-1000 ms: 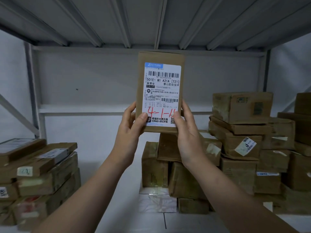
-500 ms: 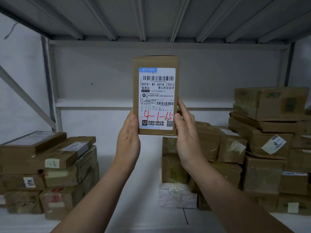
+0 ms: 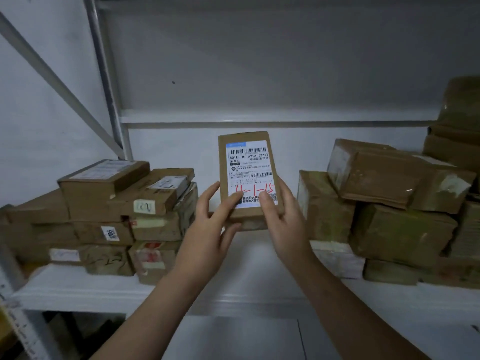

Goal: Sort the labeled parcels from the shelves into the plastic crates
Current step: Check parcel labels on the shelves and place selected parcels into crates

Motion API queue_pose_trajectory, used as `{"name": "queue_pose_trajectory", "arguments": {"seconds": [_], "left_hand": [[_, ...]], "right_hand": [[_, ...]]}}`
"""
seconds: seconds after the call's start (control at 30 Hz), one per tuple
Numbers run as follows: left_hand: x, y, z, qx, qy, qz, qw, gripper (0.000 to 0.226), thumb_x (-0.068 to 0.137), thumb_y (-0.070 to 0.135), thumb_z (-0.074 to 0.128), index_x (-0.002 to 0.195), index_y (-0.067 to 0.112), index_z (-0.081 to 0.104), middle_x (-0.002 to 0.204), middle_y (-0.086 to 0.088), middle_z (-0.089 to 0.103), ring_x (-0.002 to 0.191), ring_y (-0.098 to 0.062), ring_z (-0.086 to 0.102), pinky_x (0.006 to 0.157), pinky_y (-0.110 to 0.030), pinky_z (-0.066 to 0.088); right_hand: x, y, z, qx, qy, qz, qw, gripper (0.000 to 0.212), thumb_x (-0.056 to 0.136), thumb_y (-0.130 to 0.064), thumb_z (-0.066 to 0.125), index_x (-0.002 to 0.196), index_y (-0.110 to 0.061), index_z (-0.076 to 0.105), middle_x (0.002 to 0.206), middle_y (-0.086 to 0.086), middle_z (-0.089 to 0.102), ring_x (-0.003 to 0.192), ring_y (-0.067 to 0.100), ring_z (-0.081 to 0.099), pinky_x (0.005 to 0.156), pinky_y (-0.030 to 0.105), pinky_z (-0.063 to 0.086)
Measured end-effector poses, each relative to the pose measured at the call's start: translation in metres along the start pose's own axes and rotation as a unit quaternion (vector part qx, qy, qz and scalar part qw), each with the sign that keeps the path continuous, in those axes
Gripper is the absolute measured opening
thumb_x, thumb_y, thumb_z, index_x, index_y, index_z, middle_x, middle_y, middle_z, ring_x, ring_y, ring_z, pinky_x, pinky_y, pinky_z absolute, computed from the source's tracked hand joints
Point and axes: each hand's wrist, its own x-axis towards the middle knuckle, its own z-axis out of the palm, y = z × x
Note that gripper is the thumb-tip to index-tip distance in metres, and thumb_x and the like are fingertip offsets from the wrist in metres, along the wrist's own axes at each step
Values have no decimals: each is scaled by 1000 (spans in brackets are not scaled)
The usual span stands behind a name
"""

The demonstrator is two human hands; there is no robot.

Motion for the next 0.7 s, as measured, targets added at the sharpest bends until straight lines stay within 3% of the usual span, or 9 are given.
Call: {"name": "queue_pose_trajectory", "arguments": {"seconds": [0.07,0.13,0.27,0.33,0.43,0.5,0.57,0.63,0.7], "left_hand": [[-14,-9,0,26,4,-7,1000,58,90,11,63,139,36,44,154,0,21,102,17,32,81,-23,43],[-25,-19,0,43,-26,-19,999,55,92,12,61,141,30,45,157,3,20,107,13,38,79,-24,43],[-38,-42,2,92,-91,-40,991,52,94,13,55,143,27,42,156,3,26,109,-28,61,70,-37,51],[-46,-52,8,121,-111,-24,986,50,94,13,56,141,24,45,154,-1,32,101,-34,64,64,-38,52],[-54,-62,14,160,-149,-47,975,50,93,14,57,141,22,45,151,-1,36,98,-35,63,66,-39,51],[-55,-67,14,192,-147,-6,970,51,79,9,70,128,16,58,134,-6,55,81,-36,64,60,-38,52],[-54,-77,18,239,-128,60,961,47,61,6,82,106,12,68,104,-7,68,68,-31,59,54,-35,51],[-53,-84,21,267,-123,90,952,39,58,8,83,94,13,68,90,-5,67,72,-29,56,58,-36,48],[-53,-87,21,275,-124,90,949,36,60,8,81,93,12,67,89,-7,65,79,-28,57,64,-37,48]], "right_hand": [[-13,8,12,15,-2,11,1000,58,88,-53,53,141,-35,38,128,-9,57,117,6,56,99,35,49],[-26,17,20,-5,-13,9,1000,57,88,-47,56,140,-37,36,130,-11,55,119,5,54,98,29,48],[-47,43,27,-96,-89,26,991,59,77,-47,70,128,-40,43,131,-7,56,115,11,57,91,34,52],[-55,51,28,-148,-111,28,982,60,78,-37,77,129,-37,45,132,-8,57,112,12,58,91,36,52],[-60,58,35,-200,-111,30,973,59,79,-32,77,130,-34,49,129,-8,60,108,15,61,90,32,51],[-65,62,41,-221,-107,41,969,59,78,-32,78,130,-31,50,126,-5,63,106,17,62,88,29,50],[-69,67,48,-228,-106,60,966,61,77,-34,78,130,-29,49,124,-3,63,106,19,62,88,30,50],[-72,70,54,-217,-96,74,969,63,76,-36,79,129,-28,47,124,-4,62,107,19,61,89,35,51],[-70,73,59,-197,-77,86,974,63,74,-34,81,126,-26,45,122,-6,62,104,14,61,86,30,52]]}}
